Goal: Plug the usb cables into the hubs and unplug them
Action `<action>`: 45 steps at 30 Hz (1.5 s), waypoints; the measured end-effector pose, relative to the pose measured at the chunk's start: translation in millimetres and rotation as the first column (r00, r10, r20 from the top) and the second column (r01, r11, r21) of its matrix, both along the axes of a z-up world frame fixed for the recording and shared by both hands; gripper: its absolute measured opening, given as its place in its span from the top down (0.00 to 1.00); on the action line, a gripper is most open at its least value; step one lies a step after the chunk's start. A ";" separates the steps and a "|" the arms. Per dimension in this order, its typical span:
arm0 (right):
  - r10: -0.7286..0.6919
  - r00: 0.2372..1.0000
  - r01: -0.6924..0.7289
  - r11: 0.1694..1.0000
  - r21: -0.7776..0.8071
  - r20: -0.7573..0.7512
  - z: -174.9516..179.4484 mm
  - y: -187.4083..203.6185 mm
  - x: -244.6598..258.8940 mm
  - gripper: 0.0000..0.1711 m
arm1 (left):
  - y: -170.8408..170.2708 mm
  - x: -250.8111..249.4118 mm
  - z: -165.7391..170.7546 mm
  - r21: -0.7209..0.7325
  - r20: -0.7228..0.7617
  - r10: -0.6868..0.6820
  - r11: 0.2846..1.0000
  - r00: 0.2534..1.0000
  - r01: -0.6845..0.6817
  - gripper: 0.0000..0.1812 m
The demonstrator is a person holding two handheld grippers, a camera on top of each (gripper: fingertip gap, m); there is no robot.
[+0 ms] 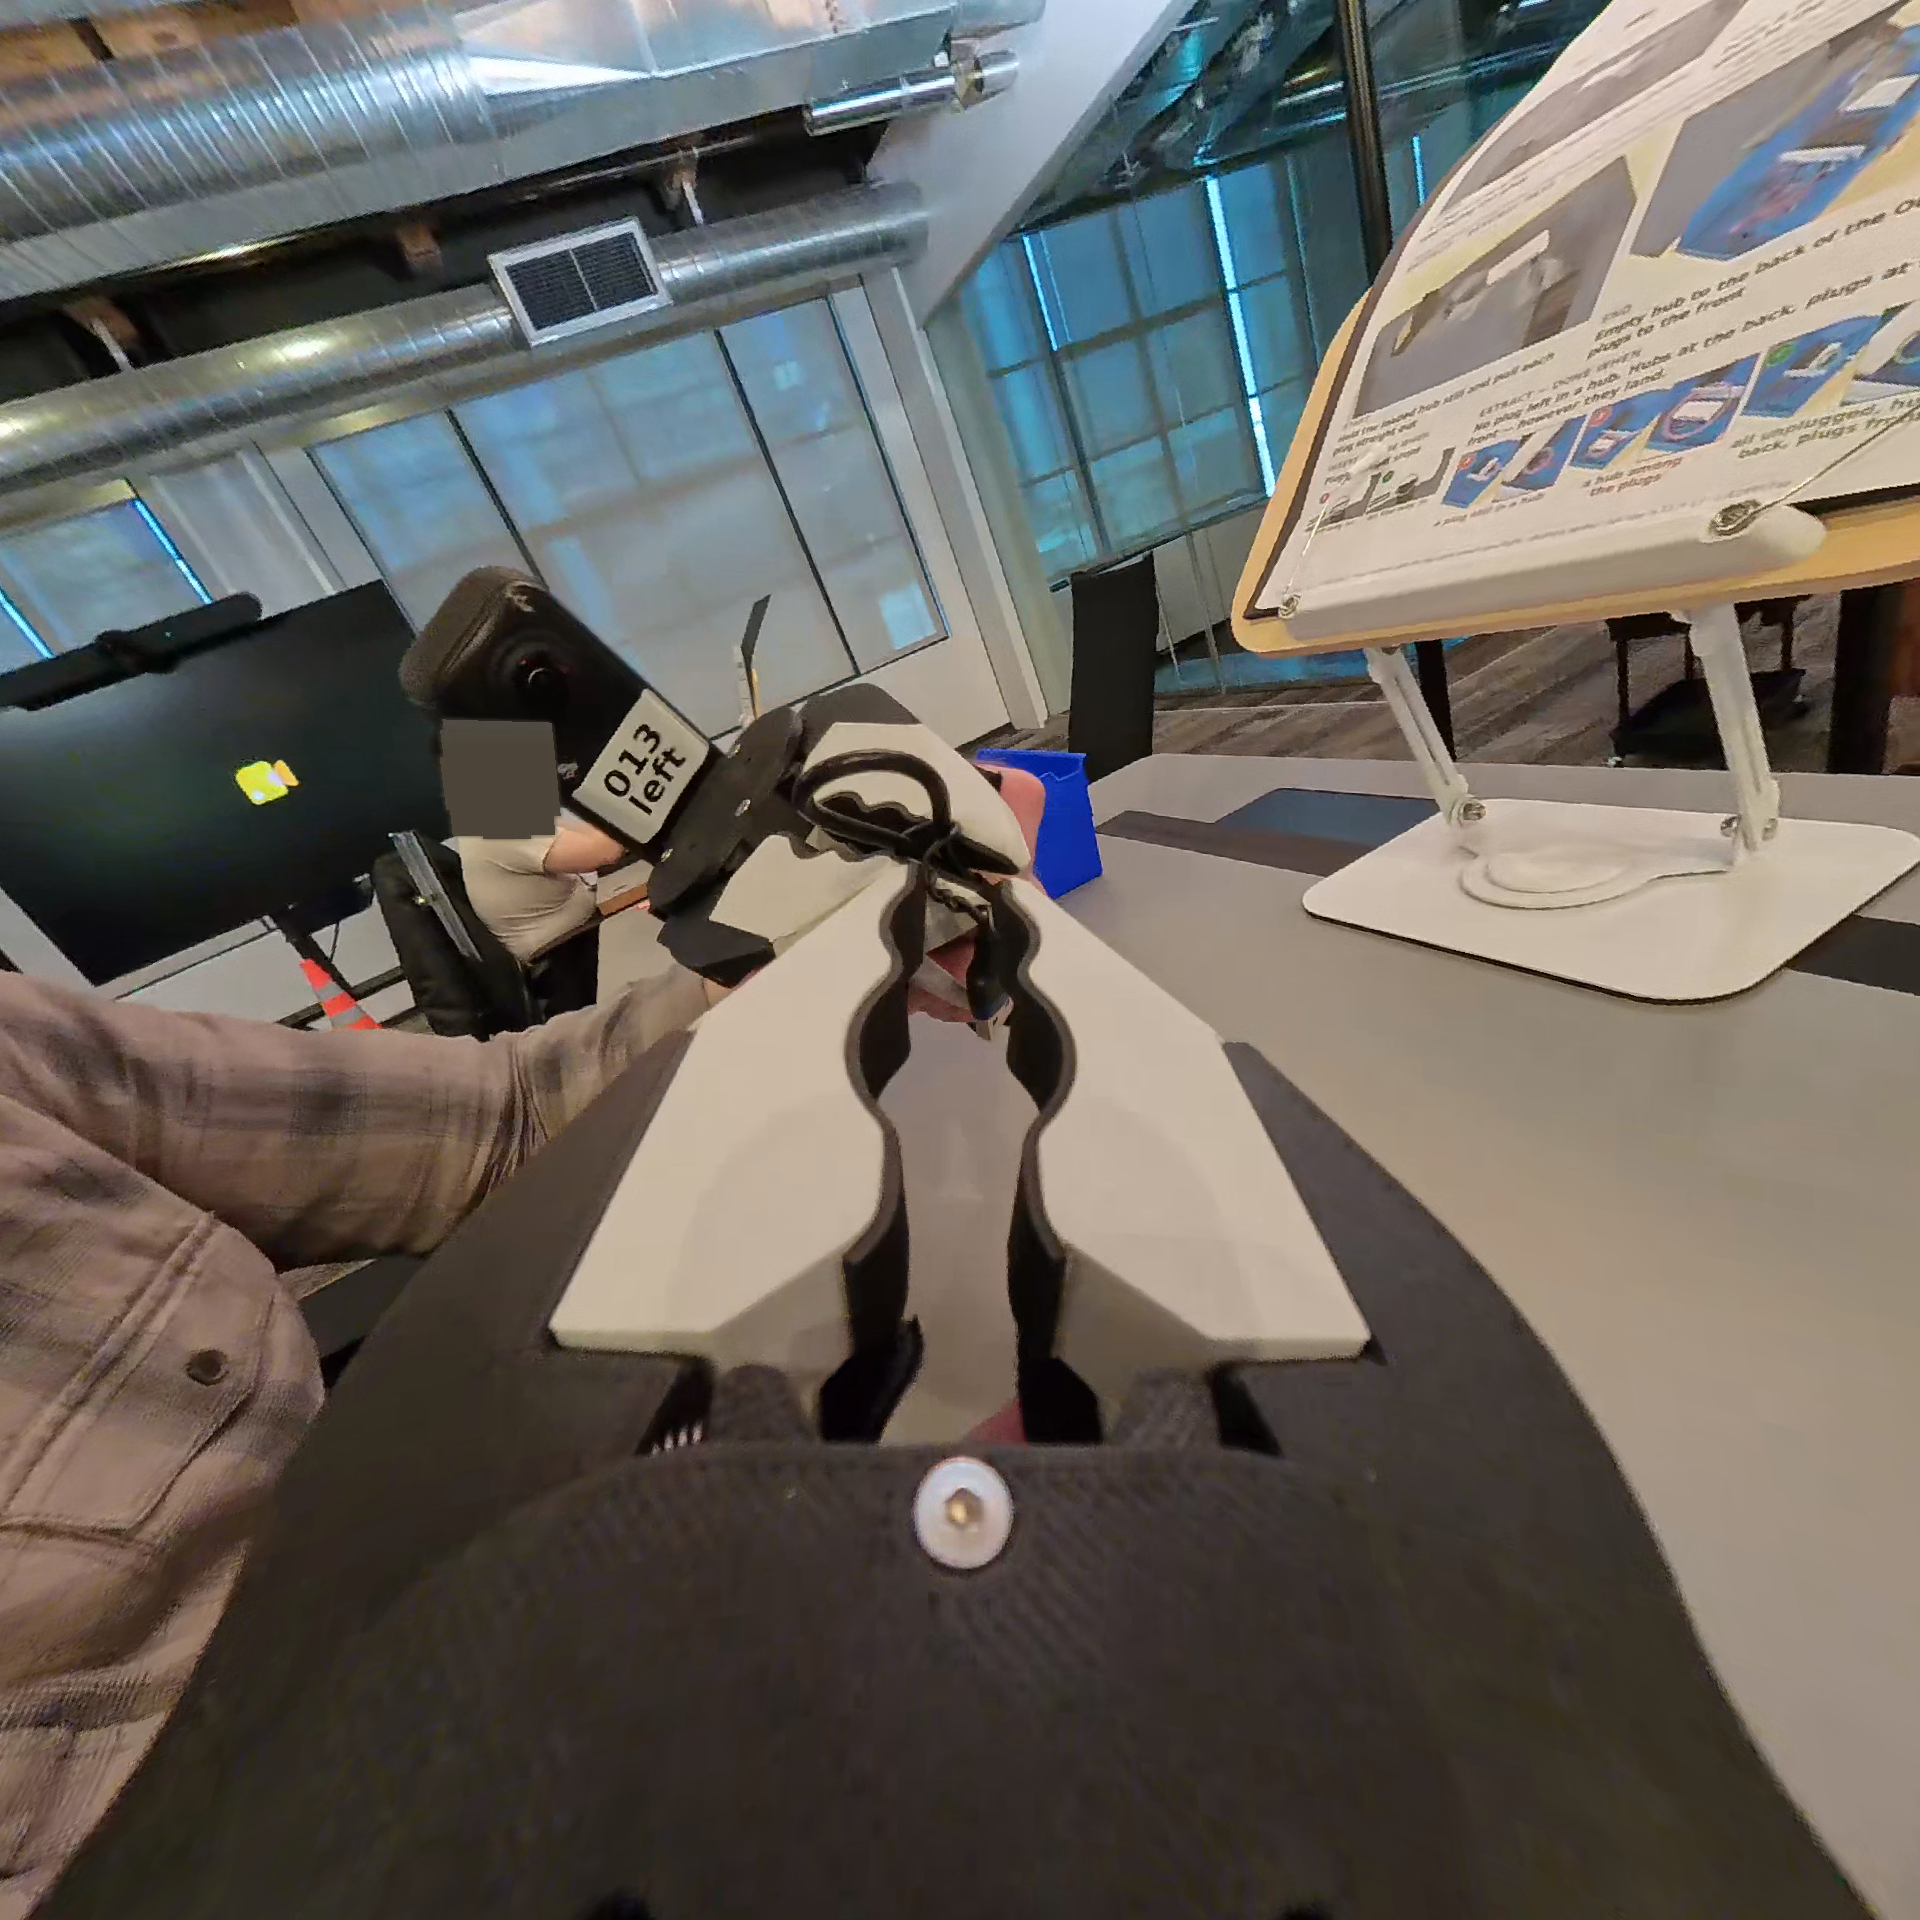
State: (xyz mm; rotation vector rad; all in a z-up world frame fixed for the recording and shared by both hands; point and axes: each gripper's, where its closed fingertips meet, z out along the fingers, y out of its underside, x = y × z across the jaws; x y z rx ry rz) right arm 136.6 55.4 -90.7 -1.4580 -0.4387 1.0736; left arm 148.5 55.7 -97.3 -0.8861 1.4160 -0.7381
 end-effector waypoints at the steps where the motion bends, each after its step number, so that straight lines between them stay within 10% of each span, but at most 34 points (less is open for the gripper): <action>1: -0.016 1.000 0.016 1.000 0.006 0.003 -0.1 0.7 1.2 0.95 | 0.7 0.5 -0.1 0.018 -0.005 0.015 1.000 1.000 -0.015 0.96; 9: -0.247 0.939 0.196 0.956 0.219 0.239 0.2 2.1 7.5 1.00 | 6.6 3.7 -2.9 0.052 -0.048 0.100 0.994 0.994 -0.098 0.96; 14: -0.504 0.717 0.248 0.830 0.500 0.481 -2.5 5.6 10.8 1.00 | 5.7 5.0 -8.8 -0.209 -0.128 0.045 0.975 0.991 -0.072 0.97; 20: -0.849 0.053 -0.153 0.513 0.845 0.525 -7.2 10.7 16.8 1.00 | -3.3 5.6 -18.5 -0.701 -0.103 -0.187 0.710 0.977 0.062 0.97; 23: -0.890 -0.088 -0.328 0.450 0.831 0.448 -11.7 13.2 19.9 1.00 | -10.3 8.0 -27.2 -0.815 -0.072 -0.271 0.570 0.960 0.100 0.97; 38: -0.666 0.402 0.025 0.693 0.720 0.628 -5.8 5.2 25.3 1.00 | -8.4 2.7 -5.1 -0.604 0.028 -0.247 0.768 0.969 0.213 0.89; 45: -0.501 0.589 0.092 0.821 0.564 0.634 -7.0 4.5 25.1 1.00 | 2.0 -12.4 15.3 -0.002 0.049 -0.050 0.999 0.998 0.050 0.85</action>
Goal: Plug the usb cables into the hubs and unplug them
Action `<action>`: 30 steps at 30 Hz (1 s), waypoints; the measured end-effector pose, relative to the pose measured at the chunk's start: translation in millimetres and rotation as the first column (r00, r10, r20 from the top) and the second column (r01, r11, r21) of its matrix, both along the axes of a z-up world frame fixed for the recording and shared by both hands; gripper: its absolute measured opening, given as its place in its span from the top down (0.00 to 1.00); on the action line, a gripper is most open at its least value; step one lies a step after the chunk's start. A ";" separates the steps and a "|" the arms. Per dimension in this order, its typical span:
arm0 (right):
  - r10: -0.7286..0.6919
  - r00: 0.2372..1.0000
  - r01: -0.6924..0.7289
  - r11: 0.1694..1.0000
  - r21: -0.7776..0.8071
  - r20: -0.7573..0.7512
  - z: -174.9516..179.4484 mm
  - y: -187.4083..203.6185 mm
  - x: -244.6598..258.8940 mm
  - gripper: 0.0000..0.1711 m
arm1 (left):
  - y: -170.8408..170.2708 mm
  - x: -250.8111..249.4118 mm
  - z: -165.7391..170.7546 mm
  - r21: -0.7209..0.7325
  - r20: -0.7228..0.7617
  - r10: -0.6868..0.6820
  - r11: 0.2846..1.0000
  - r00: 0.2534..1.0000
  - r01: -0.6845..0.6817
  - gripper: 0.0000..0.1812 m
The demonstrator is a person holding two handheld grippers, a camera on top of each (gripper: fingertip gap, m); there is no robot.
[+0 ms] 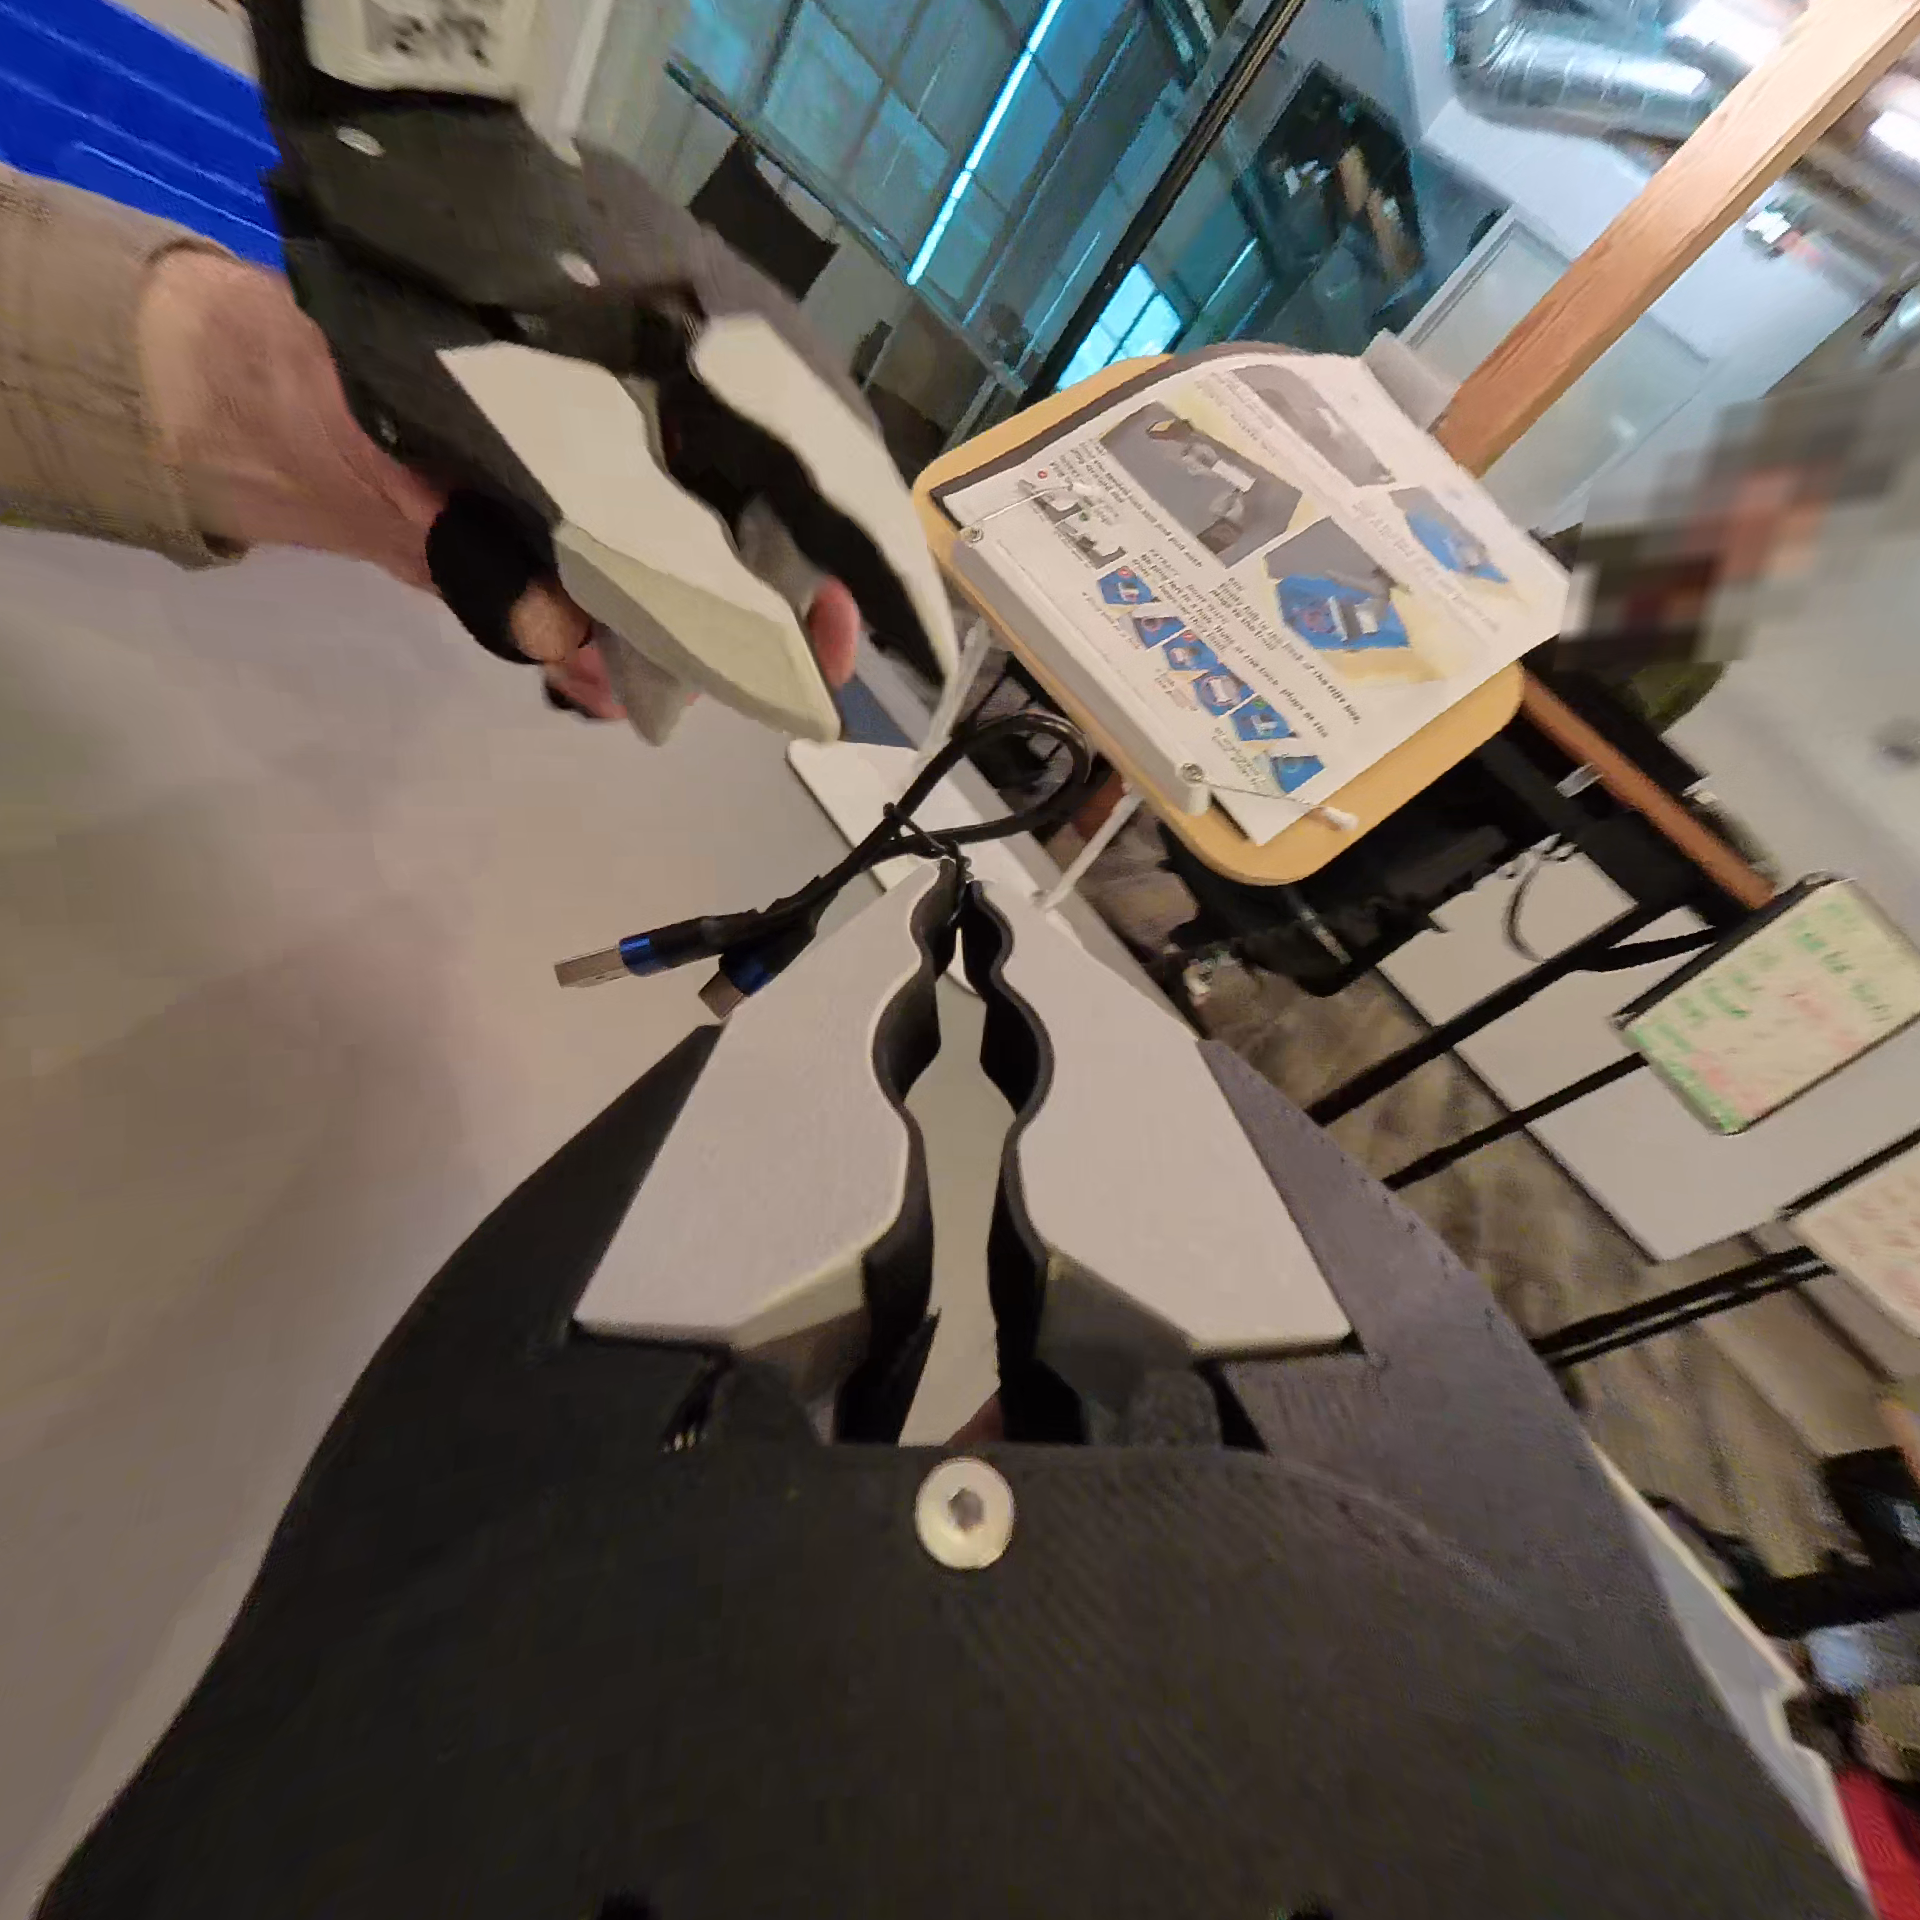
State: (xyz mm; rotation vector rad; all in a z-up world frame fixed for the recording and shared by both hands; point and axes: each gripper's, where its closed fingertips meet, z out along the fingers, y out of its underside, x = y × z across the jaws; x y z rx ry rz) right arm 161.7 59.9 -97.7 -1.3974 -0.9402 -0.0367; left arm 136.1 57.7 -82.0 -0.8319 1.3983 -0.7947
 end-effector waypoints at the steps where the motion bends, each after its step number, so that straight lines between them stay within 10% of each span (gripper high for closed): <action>1: 0.015 1.000 -0.016 1.000 -0.023 -0.011 -1.9 -0.4 -1.3 1.00 | -7.6 -1.7 6.6 0.130 0.015 0.021 0.991 1.000 -0.023 0.85; 7: 0.111 0.994 -0.109 0.986 -0.123 0.008 -20.2 -6.8 -17.3 1.00 | -35.5 2.9 15.7 0.550 0.043 0.143 0.823 0.989 -0.142 0.95; 30: 0.277 0.925 -0.325 0.931 -0.164 -0.260 -10.1 -29.2 -36.6 1.00 | -2.9 17.9 -50.8 0.061 -0.196 0.020 0.998 0.980 -0.008 1.00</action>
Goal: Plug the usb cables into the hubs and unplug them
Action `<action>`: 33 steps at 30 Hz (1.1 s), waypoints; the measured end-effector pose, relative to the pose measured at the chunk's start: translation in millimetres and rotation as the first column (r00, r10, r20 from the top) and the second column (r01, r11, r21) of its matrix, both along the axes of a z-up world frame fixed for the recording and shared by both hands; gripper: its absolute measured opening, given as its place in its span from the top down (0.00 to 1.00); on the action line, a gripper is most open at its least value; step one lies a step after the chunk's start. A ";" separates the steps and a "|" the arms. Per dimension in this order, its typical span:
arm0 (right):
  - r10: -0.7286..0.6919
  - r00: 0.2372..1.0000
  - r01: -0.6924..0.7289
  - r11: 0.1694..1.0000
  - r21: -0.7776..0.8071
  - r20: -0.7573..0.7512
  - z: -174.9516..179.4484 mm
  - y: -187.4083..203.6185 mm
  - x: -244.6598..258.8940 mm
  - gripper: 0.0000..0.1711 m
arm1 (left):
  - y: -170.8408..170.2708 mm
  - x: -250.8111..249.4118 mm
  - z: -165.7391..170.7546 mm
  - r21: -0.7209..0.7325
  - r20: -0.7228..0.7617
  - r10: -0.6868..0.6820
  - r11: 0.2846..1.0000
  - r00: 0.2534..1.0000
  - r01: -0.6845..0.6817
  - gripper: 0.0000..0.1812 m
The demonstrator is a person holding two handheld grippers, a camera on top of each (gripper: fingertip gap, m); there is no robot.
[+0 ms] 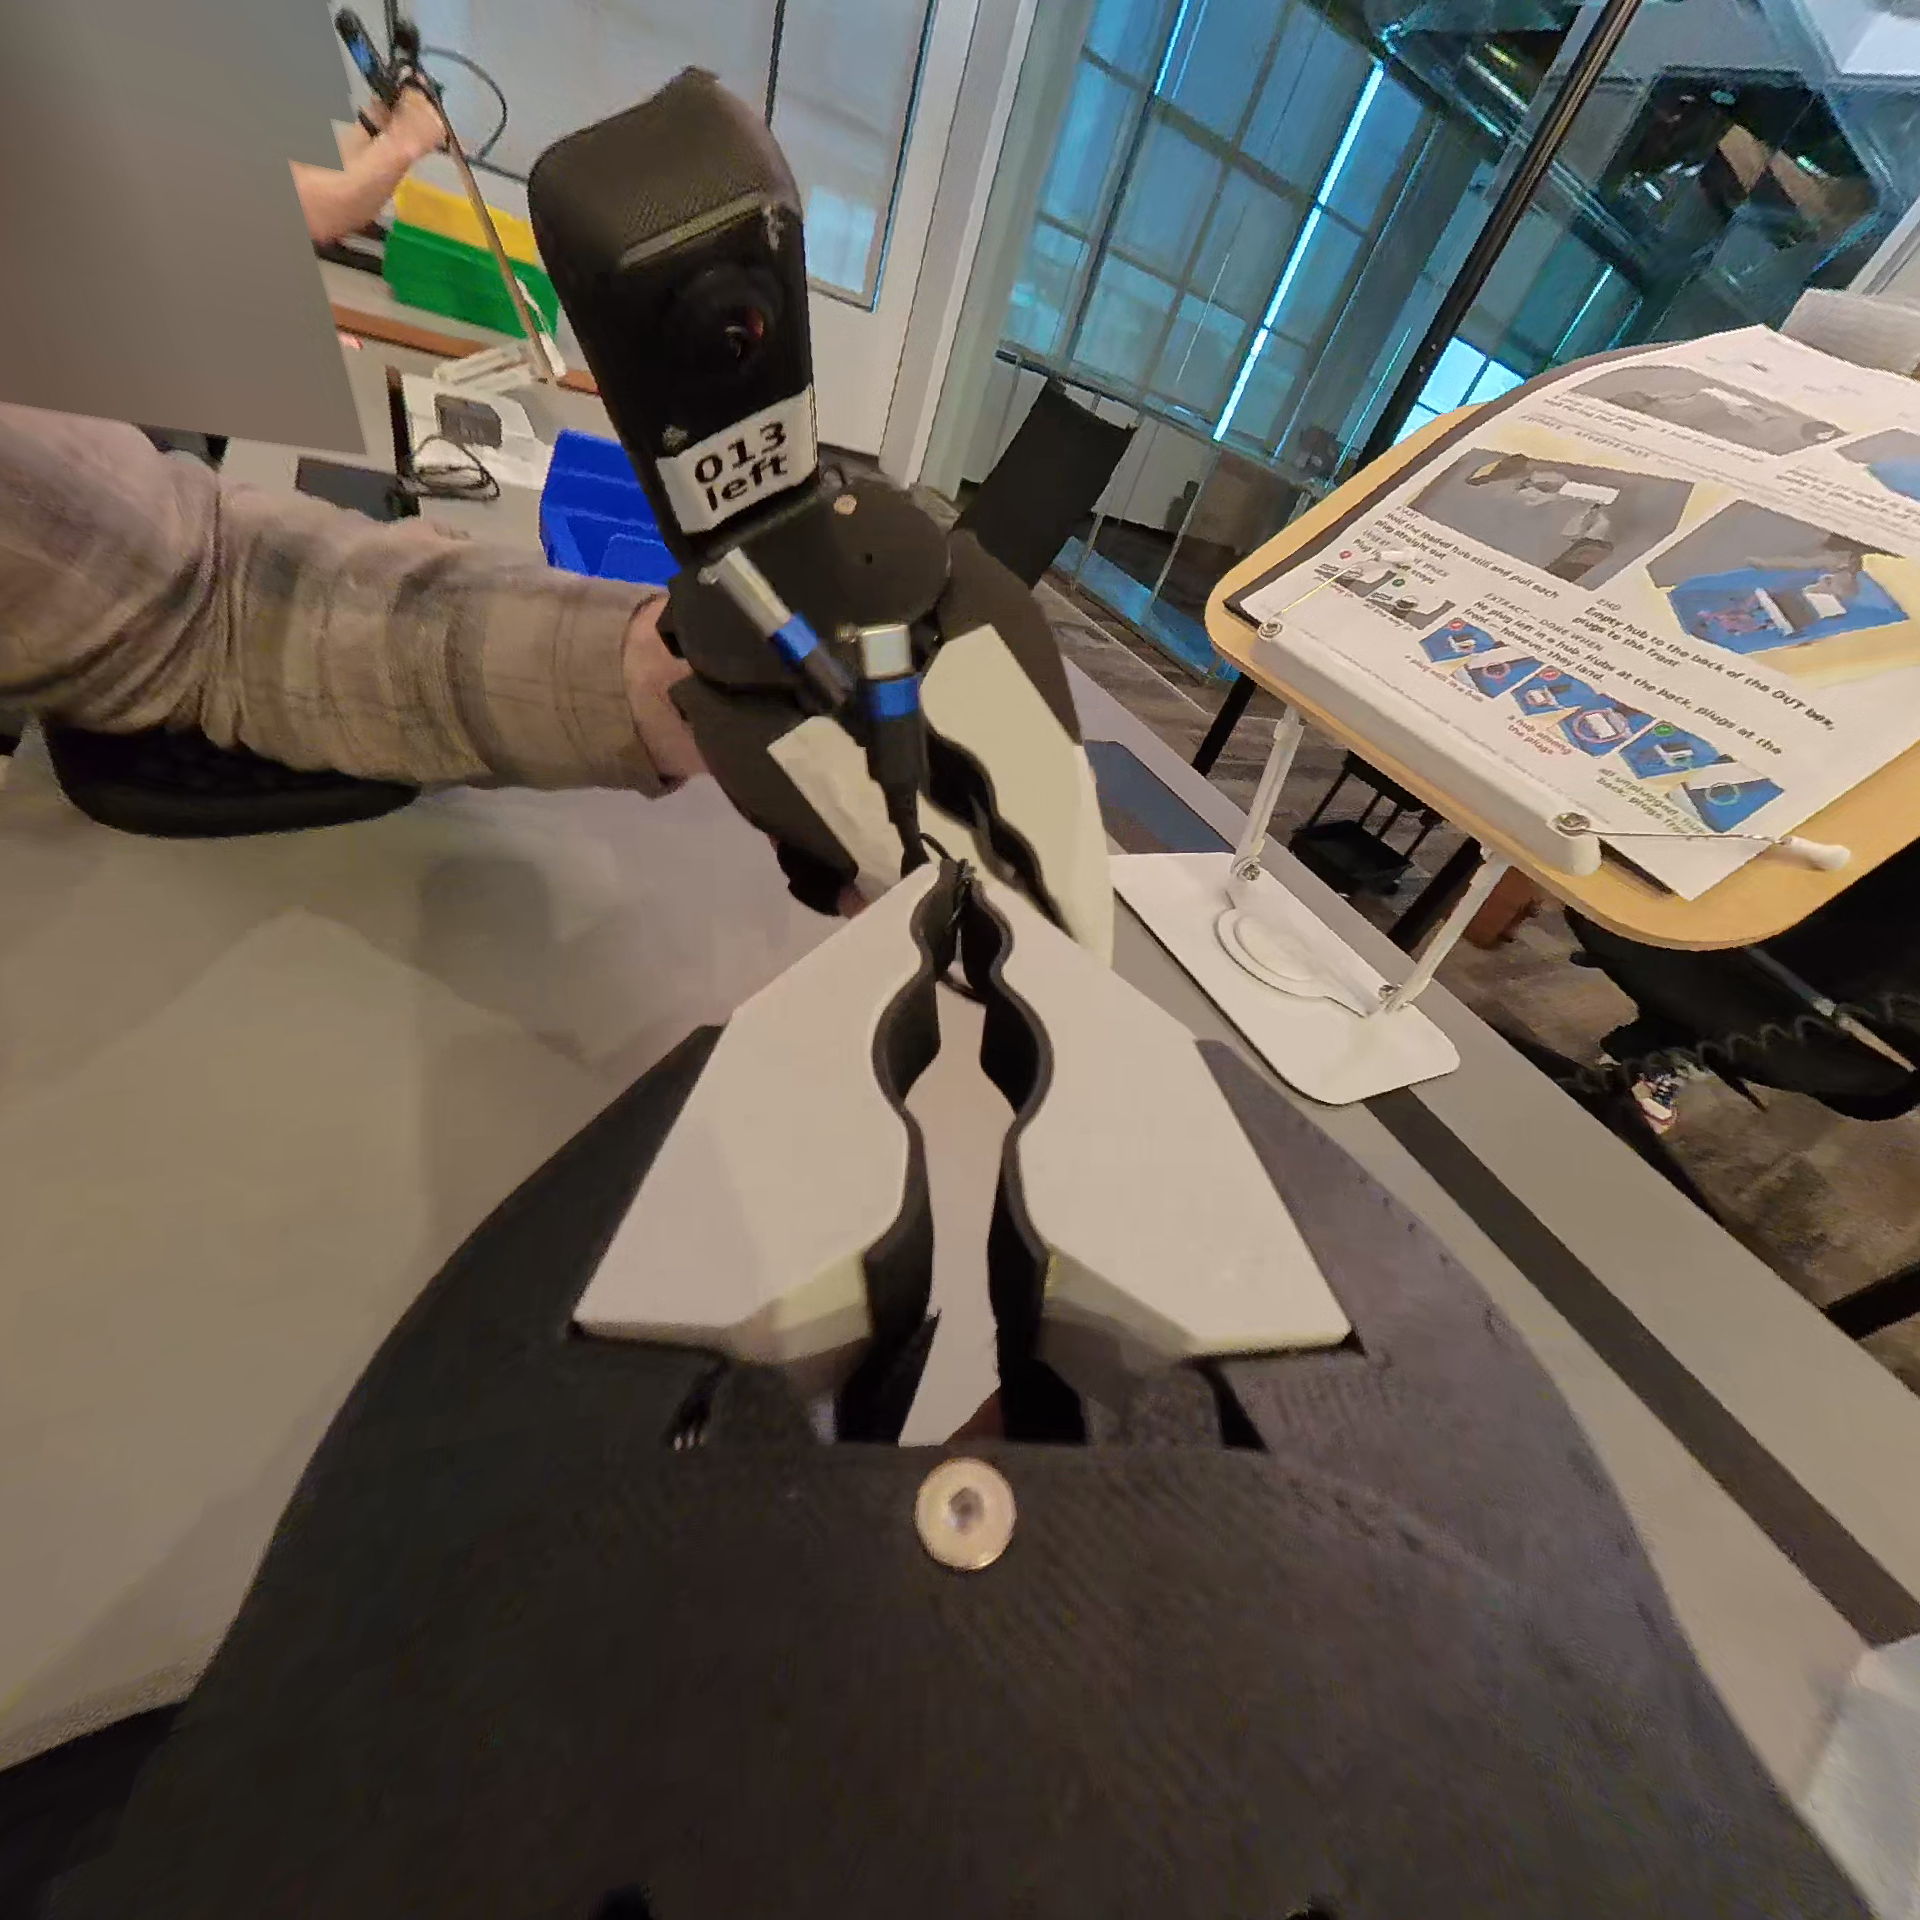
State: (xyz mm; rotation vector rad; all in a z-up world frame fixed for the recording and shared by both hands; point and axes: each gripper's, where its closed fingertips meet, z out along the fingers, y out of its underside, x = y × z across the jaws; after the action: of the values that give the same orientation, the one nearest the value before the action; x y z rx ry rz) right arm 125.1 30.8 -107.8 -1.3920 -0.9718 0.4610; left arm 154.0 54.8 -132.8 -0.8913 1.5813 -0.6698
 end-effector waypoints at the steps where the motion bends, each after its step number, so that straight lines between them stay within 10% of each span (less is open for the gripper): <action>1: -0.008 1.000 0.008 1.000 -0.003 -0.015 0.7 1.3 1.1 1.00 | -2.1 0.9 -1.4 -0.015 0.001 -0.011 1.000 1.000 0.011 1.00; 10: -0.093 0.995 0.091 0.995 -0.036 -0.048 -2.6 11.9 9.8 1.00 | -18.8 8.6 -10.0 -0.049 0.007 -0.054 0.997 0.999 0.054 0.91; 33: -0.288 0.934 0.246 0.947 -0.206 -0.213 -4.1 41.3 39.3 1.00 | 14.6 3.6 33.2 0.118 0.361 0.269 0.936 0.893 -0.330 0.62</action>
State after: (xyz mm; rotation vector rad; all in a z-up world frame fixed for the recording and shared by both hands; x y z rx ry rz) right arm 164.3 72.1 -111.9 -1.5604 -0.5426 0.5048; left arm 157.6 69.4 -99.6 -0.8156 1.1410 -0.4252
